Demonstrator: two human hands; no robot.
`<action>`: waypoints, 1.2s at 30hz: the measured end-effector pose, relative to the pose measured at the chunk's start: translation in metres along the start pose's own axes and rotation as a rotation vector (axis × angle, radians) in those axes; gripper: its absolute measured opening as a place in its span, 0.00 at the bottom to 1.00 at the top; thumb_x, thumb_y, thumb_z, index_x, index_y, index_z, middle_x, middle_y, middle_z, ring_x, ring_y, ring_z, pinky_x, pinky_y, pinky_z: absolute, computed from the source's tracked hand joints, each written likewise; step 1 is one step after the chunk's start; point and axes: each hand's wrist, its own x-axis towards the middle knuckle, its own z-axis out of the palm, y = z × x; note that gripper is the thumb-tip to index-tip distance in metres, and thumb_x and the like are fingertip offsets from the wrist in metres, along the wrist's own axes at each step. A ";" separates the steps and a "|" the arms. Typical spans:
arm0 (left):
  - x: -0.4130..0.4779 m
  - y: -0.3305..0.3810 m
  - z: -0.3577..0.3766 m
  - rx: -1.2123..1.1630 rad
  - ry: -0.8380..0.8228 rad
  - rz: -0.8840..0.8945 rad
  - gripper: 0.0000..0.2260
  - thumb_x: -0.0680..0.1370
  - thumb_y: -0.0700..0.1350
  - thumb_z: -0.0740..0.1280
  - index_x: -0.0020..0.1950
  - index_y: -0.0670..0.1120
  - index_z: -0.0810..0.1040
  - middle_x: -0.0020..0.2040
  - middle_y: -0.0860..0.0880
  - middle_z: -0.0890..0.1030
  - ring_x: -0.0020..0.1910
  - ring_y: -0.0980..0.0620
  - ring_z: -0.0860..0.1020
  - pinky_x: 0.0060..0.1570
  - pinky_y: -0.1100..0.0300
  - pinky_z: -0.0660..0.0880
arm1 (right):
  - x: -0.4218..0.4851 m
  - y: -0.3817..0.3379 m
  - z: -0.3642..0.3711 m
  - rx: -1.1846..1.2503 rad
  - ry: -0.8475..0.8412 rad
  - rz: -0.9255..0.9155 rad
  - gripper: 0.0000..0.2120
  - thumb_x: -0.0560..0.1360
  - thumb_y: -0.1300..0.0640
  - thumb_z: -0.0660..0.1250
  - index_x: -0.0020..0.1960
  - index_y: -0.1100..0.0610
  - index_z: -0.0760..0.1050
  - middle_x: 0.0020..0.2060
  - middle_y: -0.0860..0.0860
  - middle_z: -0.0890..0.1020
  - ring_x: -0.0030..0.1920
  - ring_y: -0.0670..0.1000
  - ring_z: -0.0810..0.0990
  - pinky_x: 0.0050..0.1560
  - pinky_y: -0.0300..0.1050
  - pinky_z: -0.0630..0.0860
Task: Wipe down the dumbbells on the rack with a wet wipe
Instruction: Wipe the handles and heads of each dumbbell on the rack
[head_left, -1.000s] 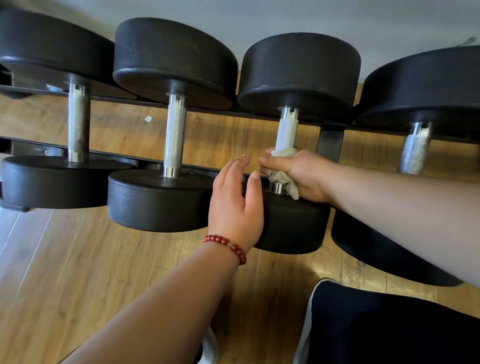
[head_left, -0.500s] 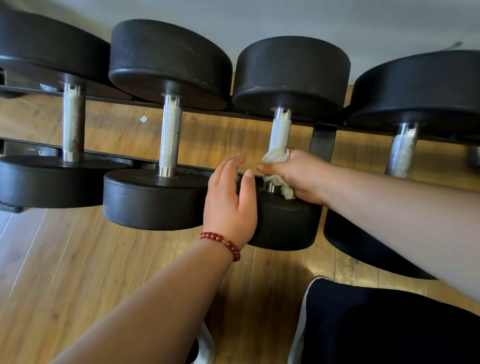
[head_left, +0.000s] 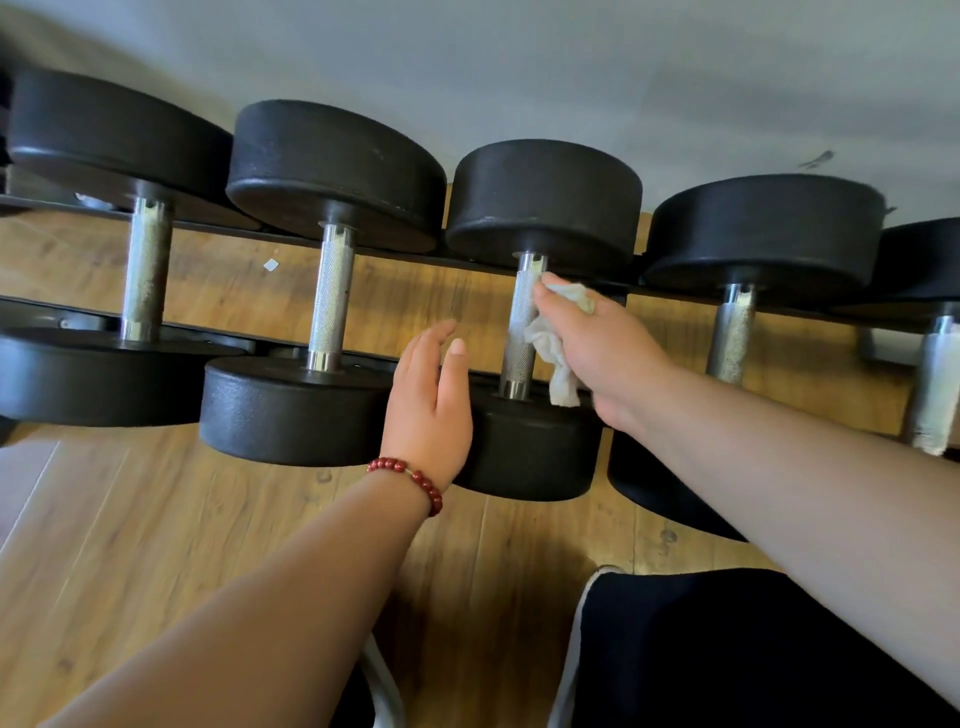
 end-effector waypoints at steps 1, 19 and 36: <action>0.002 0.003 -0.003 -0.016 0.004 0.001 0.17 0.84 0.50 0.53 0.72 0.50 0.69 0.69 0.55 0.71 0.65 0.63 0.66 0.62 0.71 0.62 | -0.004 -0.003 0.005 0.043 -0.009 0.022 0.13 0.77 0.42 0.65 0.60 0.43 0.75 0.55 0.48 0.80 0.53 0.47 0.78 0.55 0.44 0.74; 0.029 0.021 -0.022 -0.530 -0.277 -0.281 0.10 0.79 0.46 0.67 0.56 0.42 0.82 0.52 0.42 0.84 0.54 0.44 0.82 0.55 0.48 0.79 | -0.007 -0.009 0.023 0.258 0.092 -0.106 0.04 0.74 0.54 0.73 0.48 0.48 0.82 0.47 0.50 0.85 0.49 0.51 0.84 0.53 0.55 0.82; 0.038 0.031 -0.030 -0.863 -0.256 -0.404 0.13 0.81 0.45 0.63 0.59 0.37 0.78 0.53 0.40 0.83 0.52 0.46 0.82 0.54 0.56 0.80 | -0.011 -0.005 0.014 0.023 -0.210 -0.472 0.13 0.79 0.54 0.60 0.46 0.57 0.82 0.45 0.50 0.86 0.57 0.42 0.80 0.59 0.34 0.73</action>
